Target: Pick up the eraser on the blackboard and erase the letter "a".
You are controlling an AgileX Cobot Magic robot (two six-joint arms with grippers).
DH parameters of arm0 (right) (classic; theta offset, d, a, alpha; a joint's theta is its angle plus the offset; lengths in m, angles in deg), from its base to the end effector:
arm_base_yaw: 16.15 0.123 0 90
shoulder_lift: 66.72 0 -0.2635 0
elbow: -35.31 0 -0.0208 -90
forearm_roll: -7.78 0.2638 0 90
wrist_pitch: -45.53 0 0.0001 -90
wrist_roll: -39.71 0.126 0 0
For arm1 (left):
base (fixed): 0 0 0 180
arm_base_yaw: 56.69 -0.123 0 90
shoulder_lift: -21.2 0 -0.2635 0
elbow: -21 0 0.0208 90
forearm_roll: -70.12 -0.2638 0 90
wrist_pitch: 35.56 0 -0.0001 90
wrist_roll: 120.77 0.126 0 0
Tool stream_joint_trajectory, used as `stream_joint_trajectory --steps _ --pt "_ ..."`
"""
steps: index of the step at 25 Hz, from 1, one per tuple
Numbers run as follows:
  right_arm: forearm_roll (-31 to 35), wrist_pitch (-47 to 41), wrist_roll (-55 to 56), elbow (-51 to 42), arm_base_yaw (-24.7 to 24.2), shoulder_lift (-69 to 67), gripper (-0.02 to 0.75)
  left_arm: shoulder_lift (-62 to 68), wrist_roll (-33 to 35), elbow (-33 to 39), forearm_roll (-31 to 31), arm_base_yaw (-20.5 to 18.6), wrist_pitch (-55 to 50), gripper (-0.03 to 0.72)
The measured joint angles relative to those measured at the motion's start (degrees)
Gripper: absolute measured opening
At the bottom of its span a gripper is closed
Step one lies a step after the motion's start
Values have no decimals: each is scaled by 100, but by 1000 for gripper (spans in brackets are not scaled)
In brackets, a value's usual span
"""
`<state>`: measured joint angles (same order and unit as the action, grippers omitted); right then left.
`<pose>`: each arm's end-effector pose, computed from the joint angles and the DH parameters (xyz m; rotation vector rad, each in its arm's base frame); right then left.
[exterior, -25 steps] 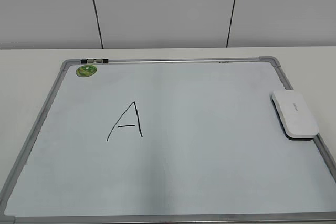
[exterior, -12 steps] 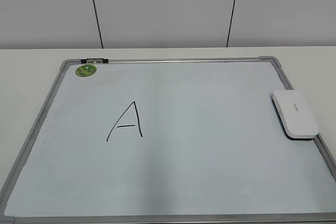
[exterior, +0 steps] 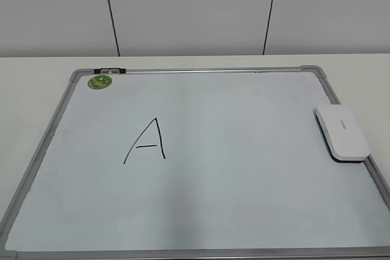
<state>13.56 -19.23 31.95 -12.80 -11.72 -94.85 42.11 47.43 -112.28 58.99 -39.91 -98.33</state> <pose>0.0968 0.0190 0.2328 -0.2478 2.4442 0.1056 0.0876 -0.0038 0.2569 0.1083 2.2533 -0.0229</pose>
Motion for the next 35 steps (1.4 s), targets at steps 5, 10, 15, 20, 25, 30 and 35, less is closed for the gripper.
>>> stream_joint_trajectory --steps 5,10,15,20,25,30,35 --pt "0 0 0 0 0 0 520 -56 0 0 23 -26 0 513" --pt "11 0 0 0 -113 288 520 -570 0 0 46 -583 0 513" --pt "11 0 0 0 -344 934 520 -1060 0 0 46 -1090 -28 514" --pt "11 -11 0 -16 -431 1520 520 -1189 0 23 46 -1172 -45 513" --pt "11 -45 0 -41 -431 2003 520 -1189 0 28 46 -1172 -45 513" --pt "11 -45 0 -41 -443 2059 520 -1193 0 28 46 -1172 -45 513" --pt "11 -45 0 -41 -443 2059 519 -1193 0 28 46 -1172 -45 512"
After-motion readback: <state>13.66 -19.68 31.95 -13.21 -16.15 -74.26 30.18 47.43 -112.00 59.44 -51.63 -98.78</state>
